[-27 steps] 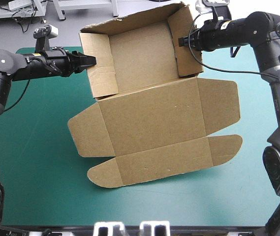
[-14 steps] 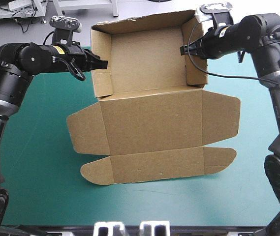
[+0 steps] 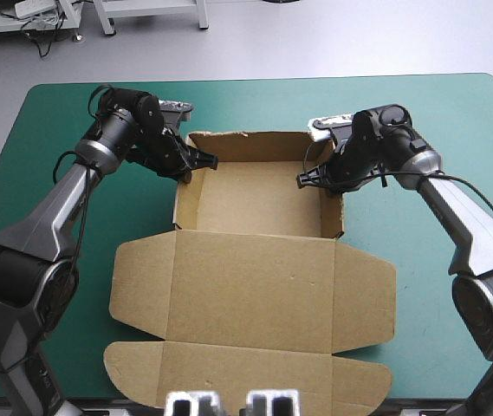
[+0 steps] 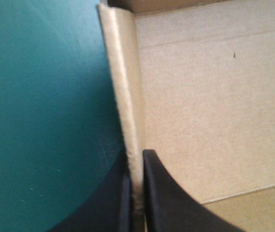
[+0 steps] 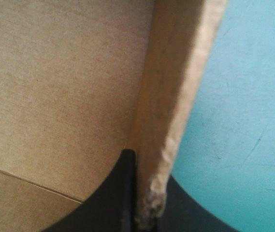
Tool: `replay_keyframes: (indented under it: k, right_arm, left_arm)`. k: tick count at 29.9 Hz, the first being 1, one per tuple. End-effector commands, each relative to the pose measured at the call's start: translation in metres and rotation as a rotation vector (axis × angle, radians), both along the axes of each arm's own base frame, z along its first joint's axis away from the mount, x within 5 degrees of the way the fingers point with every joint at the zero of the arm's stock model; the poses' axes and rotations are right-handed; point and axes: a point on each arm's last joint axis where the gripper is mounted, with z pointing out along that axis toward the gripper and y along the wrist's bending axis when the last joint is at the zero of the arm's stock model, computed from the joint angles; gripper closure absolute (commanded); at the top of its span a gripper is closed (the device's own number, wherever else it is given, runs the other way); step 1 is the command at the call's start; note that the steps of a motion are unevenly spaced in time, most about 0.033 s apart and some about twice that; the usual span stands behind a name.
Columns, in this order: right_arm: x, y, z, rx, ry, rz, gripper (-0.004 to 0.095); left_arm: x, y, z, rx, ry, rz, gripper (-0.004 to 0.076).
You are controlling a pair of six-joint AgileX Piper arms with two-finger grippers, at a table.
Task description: Fold the box
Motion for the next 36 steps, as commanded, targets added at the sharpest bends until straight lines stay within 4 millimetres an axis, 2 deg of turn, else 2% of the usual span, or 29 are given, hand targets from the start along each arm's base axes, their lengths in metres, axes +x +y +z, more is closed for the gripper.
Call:
replay_keyframes:
  k: [1, 4, 10, 18, 21, 25, 27, 30, 36]
  right_arm:
    - [-0.003, 0.0, 0.001, 0.008, -0.037, 0.036, 0.0913]
    - [0.005, 0.004, -0.005, 0.023, -0.064, 0.037, 0.0913]
    - [0.015, 0.007, -0.002, 0.072, -0.164, -0.007, 0.0913]
    - [0.016, 0.006, -0.002, 0.073, -0.179, -0.011, 0.0908]
    - [0.016, 0.005, -0.002, 0.057, -0.179, -0.007, 0.0835]
    - [0.015, 0.003, -0.003, 0.019, -0.167, 0.002, 0.0631]
    - [0.015, 0.003, -0.003, 0.02, -0.166, 0.0, 0.0545]
    - [0.015, 0.003, -0.003, 0.037, -0.158, -0.015, 0.0464]
    - [0.015, 0.004, -0.003, 0.052, -0.153, -0.033, 0.0412]
  left_arm:
    - [-0.004, -0.001, 0.008, -0.005, 0.015, 0.003, 0.0734]
    - [0.004, -0.004, -0.008, 0.003, 0.044, 0.005, 0.0734]
    - [0.012, -0.009, -0.032, 0.003, 0.118, 0.004, 0.0734]
    - [0.015, -0.011, -0.041, 0.006, 0.13, -0.017, 0.0734]
    - [0.014, -0.012, -0.041, -0.004, 0.141, -0.017, 0.0733]
    - [0.013, -0.017, -0.039, -0.055, 0.158, -0.015, 0.0729]
    - [0.012, -0.018, -0.039, -0.075, 0.165, -0.015, 0.0703]
    - [0.012, -0.019, -0.039, -0.087, 0.169, -0.014, 0.0614]
    - [0.012, -0.019, -0.039, -0.087, 0.169, -0.014, 0.0414]
